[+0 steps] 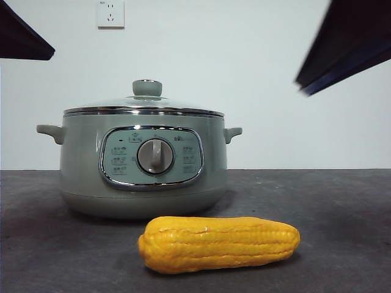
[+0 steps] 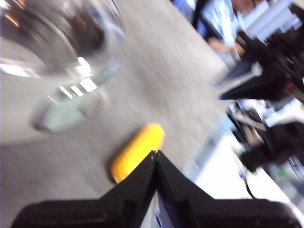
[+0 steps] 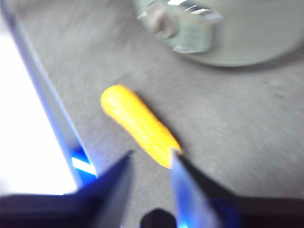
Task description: Pick up the corn,open the lid,put the corn in the pot,close the lid
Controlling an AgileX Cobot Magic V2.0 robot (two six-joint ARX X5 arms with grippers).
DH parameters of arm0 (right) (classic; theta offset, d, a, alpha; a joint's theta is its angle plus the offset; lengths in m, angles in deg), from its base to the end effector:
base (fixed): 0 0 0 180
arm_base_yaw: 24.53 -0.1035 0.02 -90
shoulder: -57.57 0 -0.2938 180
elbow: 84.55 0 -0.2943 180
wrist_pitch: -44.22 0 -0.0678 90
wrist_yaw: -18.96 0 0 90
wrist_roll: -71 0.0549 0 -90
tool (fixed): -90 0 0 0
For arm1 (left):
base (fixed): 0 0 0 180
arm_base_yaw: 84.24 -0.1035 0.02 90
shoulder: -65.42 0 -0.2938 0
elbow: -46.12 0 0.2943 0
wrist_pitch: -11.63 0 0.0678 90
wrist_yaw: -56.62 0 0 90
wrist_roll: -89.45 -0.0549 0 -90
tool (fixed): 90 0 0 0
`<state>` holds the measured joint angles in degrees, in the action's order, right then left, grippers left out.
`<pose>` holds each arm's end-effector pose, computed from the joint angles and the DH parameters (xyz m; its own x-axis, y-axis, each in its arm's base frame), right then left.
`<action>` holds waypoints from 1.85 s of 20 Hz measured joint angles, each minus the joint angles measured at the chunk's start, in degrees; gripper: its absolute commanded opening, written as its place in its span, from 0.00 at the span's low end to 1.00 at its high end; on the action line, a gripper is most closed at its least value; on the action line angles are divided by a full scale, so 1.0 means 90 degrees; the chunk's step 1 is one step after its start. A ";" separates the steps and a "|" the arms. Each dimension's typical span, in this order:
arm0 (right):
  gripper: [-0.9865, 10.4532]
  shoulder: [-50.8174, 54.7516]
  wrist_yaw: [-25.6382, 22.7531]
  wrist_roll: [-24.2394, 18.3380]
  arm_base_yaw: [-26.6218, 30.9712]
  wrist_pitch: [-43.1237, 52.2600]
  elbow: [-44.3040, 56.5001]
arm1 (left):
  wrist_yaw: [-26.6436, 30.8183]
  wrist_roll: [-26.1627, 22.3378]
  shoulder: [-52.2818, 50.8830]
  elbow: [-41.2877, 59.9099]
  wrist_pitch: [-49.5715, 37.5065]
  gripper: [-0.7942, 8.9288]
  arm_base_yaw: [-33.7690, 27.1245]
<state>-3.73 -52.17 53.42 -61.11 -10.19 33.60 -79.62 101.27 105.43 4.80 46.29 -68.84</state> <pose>0.1852 0.1596 0.2673 0.2554 0.5923 -0.7642 -0.8795 0.4707 0.0709 0.1606 -0.0854 0.2410 0.3652 -0.8497 -0.3802 0.6405 0.5258 -0.5597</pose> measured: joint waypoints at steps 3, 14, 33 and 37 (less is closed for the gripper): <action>0.59 -0.0624 -0.0617 -0.0046 -0.0673 -0.0070 -0.0299 | 0.0134 -0.0119 -0.0002 0.0000 0.0342 0.08 0.0476; 0.59 -0.2103 -0.1467 -0.0755 -0.1749 -0.0083 -0.0852 | 0.1243 -0.0437 -0.0017 -0.0238 0.1073 0.08 0.1630; 0.57 -0.3823 -0.1166 -0.1025 -0.1763 0.0789 -0.0877 | 0.2297 -0.0646 -0.0032 -0.2278 0.2652 0.08 0.2171; 0.29 -0.3900 -0.1064 -0.1027 -0.1761 0.0903 -0.0877 | 0.2297 -0.0651 -0.0029 -0.2295 0.2705 0.08 0.2171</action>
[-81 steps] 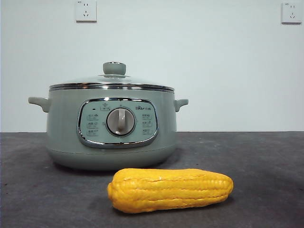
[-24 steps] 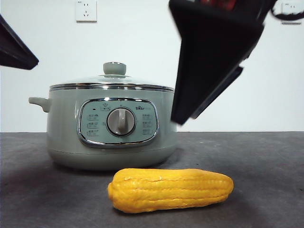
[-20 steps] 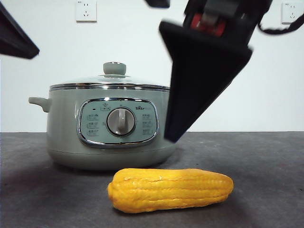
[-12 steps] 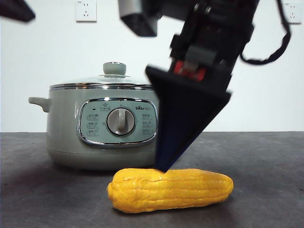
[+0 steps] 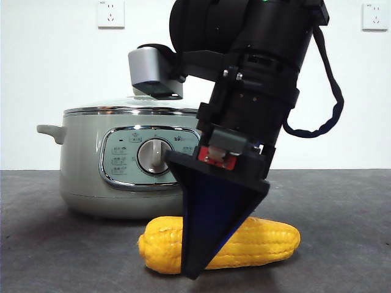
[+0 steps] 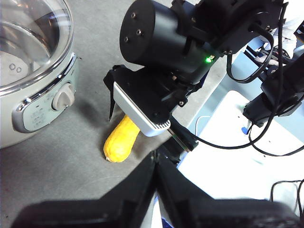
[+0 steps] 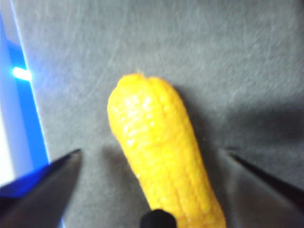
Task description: Pick up the corn,open the lid,put the corn in the pot,close the lid
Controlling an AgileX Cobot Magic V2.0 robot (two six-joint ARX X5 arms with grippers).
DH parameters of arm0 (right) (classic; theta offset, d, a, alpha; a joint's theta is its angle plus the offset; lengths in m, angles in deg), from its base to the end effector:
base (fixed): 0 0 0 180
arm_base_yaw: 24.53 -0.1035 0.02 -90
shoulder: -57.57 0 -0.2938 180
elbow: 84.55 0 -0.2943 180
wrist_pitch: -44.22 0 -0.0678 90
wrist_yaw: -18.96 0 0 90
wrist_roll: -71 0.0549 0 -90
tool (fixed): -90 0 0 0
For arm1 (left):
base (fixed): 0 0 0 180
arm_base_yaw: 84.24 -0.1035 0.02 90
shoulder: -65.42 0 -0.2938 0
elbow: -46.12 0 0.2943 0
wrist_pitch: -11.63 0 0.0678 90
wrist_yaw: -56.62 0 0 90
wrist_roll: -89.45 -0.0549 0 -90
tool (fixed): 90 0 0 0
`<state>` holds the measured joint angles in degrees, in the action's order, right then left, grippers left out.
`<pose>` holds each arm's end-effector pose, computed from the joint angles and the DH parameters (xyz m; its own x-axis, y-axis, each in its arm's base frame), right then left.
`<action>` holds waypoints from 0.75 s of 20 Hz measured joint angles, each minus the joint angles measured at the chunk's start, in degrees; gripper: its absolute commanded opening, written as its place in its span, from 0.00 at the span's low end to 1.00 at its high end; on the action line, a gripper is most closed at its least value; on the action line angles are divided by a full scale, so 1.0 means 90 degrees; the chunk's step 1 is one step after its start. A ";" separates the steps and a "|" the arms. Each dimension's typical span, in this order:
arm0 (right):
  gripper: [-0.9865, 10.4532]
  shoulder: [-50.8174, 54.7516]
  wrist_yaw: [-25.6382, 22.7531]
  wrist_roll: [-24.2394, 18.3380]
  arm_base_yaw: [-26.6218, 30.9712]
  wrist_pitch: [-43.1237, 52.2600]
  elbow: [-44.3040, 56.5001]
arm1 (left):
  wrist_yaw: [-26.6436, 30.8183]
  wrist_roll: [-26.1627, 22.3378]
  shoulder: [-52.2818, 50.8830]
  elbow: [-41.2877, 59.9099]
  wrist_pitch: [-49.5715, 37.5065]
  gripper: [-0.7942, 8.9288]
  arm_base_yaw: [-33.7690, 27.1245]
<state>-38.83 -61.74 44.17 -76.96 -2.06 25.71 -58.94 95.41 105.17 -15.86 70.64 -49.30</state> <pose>0.2073 0.2840 0.1468 0.0484 0.3280 -0.9434 -0.9869 0.1614 0.0054 0.1180 -0.1113 0.3325 0.3452 -0.7675 -0.5401 0.7447 0.5743 -0.3401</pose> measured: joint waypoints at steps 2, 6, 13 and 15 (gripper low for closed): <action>0.11 0.0000 0.0000 0.0000 0.0000 -0.0015 0.0000 | 0.0000 -0.0044 0.0017 0.0000 0.0000 0.08 0.0000; 0.08 0.0000 -0.0012 -0.0005 0.0000 -0.0019 0.0000 | 0.0158 -0.0100 0.0182 -0.0005 0.0000 0.08 0.0000; 0.08 0.0675 -0.0590 0.0318 0.0007 -0.1491 -0.0386 | 0.0568 -0.0435 0.1348 -0.0483 0.0034 0.08 0.0000; 0.08 0.1251 -0.0707 0.0624 0.0002 -0.1982 -0.0549 | 0.0787 -0.0580 0.1933 -0.0952 0.0104 0.08 0.0000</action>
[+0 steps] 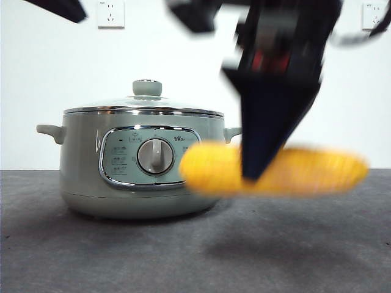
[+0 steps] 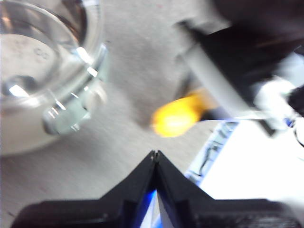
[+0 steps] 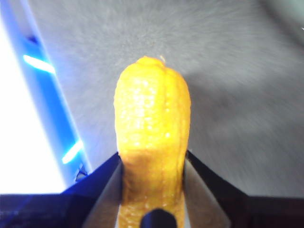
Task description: Pick up the corn,open the lid,put the corn in the pot,close the lid
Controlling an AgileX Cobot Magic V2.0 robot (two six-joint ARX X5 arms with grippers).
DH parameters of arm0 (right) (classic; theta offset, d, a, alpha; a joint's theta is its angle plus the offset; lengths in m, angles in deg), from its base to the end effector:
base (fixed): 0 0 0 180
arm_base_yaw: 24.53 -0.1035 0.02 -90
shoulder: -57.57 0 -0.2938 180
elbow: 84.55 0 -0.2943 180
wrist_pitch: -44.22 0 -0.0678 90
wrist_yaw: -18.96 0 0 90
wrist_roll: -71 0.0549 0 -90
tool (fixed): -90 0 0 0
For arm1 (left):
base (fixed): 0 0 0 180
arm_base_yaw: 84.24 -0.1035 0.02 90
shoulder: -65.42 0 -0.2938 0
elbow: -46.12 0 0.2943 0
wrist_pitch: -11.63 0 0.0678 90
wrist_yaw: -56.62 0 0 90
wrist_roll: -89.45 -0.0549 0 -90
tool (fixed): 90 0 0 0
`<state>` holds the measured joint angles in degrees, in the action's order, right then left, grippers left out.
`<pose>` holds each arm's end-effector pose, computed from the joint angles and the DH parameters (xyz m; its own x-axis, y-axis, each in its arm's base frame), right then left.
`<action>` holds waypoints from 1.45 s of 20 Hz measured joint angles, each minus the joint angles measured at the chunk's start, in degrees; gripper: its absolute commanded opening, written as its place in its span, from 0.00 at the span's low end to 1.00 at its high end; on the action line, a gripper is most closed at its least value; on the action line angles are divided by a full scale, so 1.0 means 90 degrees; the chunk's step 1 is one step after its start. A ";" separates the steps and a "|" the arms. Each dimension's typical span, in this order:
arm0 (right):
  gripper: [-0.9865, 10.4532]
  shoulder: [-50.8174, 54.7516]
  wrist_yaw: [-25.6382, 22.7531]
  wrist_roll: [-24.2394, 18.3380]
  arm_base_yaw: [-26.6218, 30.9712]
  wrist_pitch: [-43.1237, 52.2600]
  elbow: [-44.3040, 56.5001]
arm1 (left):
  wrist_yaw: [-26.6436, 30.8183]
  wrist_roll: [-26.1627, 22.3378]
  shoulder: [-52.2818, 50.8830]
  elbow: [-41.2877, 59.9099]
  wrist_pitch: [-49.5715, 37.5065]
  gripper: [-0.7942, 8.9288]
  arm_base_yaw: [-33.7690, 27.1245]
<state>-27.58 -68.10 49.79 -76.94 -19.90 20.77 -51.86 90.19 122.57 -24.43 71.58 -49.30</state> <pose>0.1912 0.2530 0.2245 0.1212 0.2416 -0.9628 -0.9583 0.2815 -0.0500 0.1780 -0.1456 0.3315 0.3532 -0.6334 -0.6885 0.7141 0.6579 -0.2390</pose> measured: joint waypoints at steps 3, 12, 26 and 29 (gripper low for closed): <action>0.08 0.0906 -0.0345 0.0755 0.0000 -0.0753 -0.0228 | 0.0617 -0.0148 0.0969 -0.0993 0.0146 0.08 0.0000; 0.08 0.3359 -0.0833 0.2900 0.0002 -0.1401 -0.0296 | 0.1877 -0.0248 0.3468 -0.3823 0.0882 0.66 -0.0418; 0.08 0.4158 -0.0833 0.3621 0.0000 -0.1715 -0.0301 | 0.2208 -0.0556 0.5493 -0.5462 0.1333 0.72 -0.0782; 0.08 0.4158 -0.0833 0.3621 0.0000 -0.1712 -0.0301 | 0.2203 -0.0556 0.5484 -0.5462 0.1413 0.65 -0.0782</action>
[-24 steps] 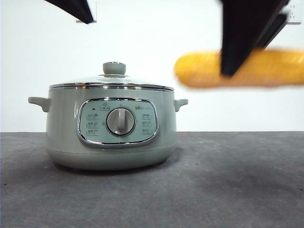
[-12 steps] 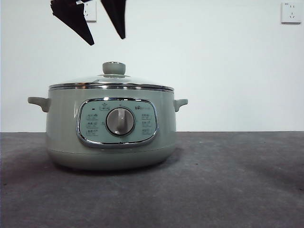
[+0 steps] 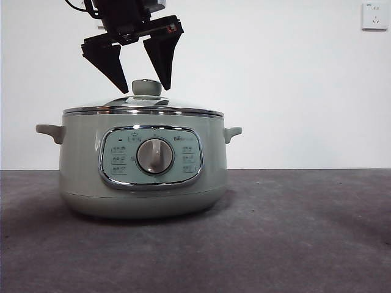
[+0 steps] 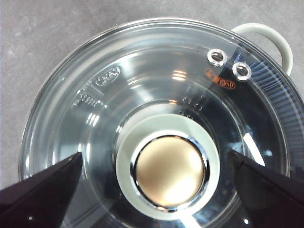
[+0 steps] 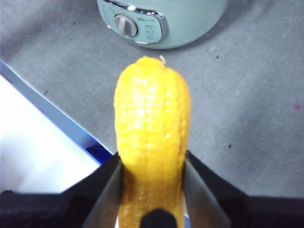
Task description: Pick up the corn,open the lid,put the corn in the pot,close the lid
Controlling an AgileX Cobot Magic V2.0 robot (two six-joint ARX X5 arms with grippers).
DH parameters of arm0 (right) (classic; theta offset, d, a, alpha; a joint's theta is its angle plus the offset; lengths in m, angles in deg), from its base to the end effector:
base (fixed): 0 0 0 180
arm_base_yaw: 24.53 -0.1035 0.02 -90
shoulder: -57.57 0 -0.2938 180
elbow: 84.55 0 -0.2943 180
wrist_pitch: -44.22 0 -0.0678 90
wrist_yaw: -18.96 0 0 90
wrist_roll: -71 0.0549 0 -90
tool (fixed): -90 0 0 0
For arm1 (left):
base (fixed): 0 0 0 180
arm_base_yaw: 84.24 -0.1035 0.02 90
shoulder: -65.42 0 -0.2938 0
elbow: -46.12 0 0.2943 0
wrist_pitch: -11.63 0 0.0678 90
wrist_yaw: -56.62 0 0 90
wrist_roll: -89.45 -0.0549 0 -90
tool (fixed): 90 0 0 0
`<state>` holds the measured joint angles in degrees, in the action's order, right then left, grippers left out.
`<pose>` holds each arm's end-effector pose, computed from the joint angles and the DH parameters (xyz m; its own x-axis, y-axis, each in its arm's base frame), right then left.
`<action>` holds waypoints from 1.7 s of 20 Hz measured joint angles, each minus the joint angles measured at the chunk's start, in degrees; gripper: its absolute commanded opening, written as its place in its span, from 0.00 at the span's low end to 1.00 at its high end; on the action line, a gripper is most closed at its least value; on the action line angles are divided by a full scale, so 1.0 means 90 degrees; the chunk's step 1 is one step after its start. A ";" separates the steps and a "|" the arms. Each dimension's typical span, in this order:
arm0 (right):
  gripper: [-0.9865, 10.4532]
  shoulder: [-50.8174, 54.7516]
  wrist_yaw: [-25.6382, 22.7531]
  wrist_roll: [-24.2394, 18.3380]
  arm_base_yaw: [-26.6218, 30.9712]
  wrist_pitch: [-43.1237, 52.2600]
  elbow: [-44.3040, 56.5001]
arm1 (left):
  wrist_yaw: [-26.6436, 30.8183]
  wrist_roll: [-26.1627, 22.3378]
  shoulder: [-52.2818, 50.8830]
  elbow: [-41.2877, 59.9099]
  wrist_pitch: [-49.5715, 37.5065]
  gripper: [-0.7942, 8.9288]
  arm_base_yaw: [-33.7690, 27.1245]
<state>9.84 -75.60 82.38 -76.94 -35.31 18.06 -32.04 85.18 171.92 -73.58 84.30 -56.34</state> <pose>0.0993 0.1218 0.3729 0.4549 0.4606 -0.7622 -0.6517 0.7555 0.0676 0.4003 -0.2105 0.3467 0.4598 -0.2170 -0.8611 0.5127 0.8566 0.0579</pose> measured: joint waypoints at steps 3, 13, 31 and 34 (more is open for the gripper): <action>0.08 0.0000 0.0000 0.0000 0.0000 0.0010 0.0000 | -0.0007 -0.0005 0.0000 0.0000 0.0223 0.65 0.0000; 0.08 0.0000 0.0000 0.0000 0.0000 0.0007 0.0000 | -0.0267 -0.0029 0.0165 -0.0010 -0.0039 0.33 0.0000; 0.08 -0.0471 -0.0471 0.0010 0.0000 0.1166 0.0000 | -0.0287 -0.0027 -0.0228 0.0029 0.0104 0.07 -0.0017; 0.08 -0.1056 -0.0469 0.0151 0.0000 0.2074 0.0000 | -0.0121 -0.0029 -0.0770 0.0032 0.0296 0.07 -0.0104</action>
<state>0.33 -79.82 83.73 -76.94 -16.64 18.06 -33.13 84.92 164.99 -73.30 86.96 -57.28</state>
